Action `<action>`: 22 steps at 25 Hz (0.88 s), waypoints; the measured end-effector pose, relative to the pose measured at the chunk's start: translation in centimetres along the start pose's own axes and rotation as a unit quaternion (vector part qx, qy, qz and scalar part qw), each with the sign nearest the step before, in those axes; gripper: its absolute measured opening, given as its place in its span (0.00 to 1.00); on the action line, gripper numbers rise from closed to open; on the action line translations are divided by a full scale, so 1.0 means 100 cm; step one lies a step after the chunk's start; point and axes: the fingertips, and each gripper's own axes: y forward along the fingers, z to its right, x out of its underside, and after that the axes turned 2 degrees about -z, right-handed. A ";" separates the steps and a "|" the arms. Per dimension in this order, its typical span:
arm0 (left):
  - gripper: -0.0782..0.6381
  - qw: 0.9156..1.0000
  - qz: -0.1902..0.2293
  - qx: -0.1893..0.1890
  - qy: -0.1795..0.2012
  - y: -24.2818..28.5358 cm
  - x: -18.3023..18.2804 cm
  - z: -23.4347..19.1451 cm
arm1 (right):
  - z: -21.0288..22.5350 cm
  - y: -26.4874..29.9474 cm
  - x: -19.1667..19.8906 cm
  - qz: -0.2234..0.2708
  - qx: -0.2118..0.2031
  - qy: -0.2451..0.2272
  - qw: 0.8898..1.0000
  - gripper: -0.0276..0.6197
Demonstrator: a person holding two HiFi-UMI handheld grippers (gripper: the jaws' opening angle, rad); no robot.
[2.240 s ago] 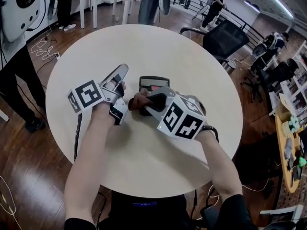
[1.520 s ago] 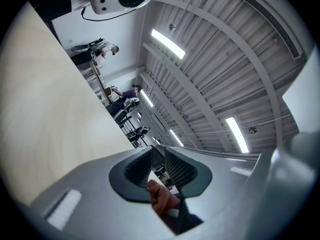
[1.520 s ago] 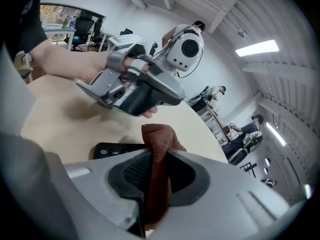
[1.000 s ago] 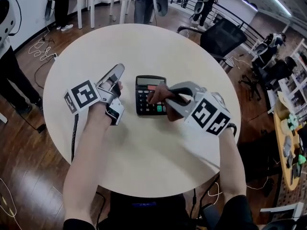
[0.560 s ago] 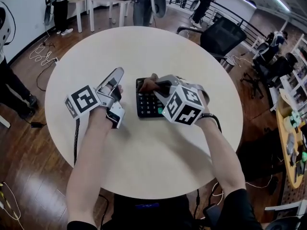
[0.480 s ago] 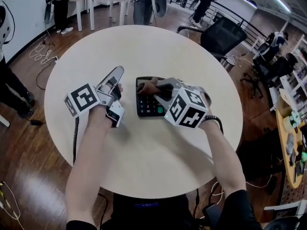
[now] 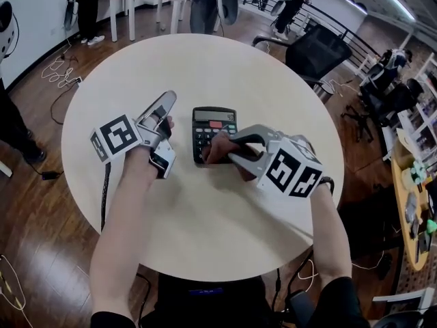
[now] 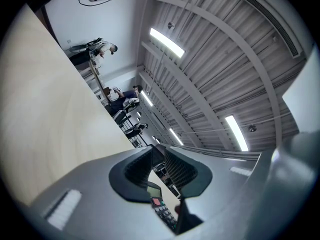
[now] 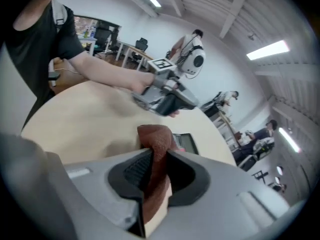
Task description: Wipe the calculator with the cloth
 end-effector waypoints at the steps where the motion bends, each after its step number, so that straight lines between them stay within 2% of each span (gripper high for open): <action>1: 0.19 1.000 0.000 0.000 0.000 0.000 0.000 0.000 | 0.022 0.002 0.000 0.000 0.040 0.011 0.999 0.15; 3: 0.19 1.000 0.001 -0.001 -0.003 0.000 0.001 -0.001 | 0.060 0.012 0.003 -0.014 0.108 0.017 0.994 0.15; 5: 0.19 1.000 0.002 0.000 -0.004 -0.001 0.000 -0.001 | 0.078 0.029 0.006 -0.032 0.132 0.010 0.991 0.15; 8: 0.19 1.000 0.003 0.002 -0.002 0.000 0.001 0.000 | 0.072 0.053 0.011 -0.049 0.103 -0.006 0.994 0.15; 11: 0.19 1.000 0.000 0.005 -0.014 0.002 0.004 0.003 | 0.048 0.051 0.009 -0.044 0.071 -0.011 0.996 0.15; 15: 0.19 1.000 -0.003 0.003 0.007 0.001 0.000 0.000 | -0.002 0.036 -0.002 -0.028 0.020 -0.044 0.998 0.15; 19: 0.19 1.000 -0.006 0.003 0.011 0.001 0.002 0.001 | -0.050 0.012 0.001 -0.012 -0.054 -0.054 0.997 0.15; 21: 0.19 1.000 -0.006 0.003 0.012 0.002 0.001 0.002 | -0.047 0.000 0.007 -0.005 -0.061 -0.042 0.997 0.15; 22: 0.19 1.000 -0.006 0.003 0.012 0.002 0.001 0.002 | -0.034 -0.003 0.010 -0.003 -0.045 -0.028 0.999 0.15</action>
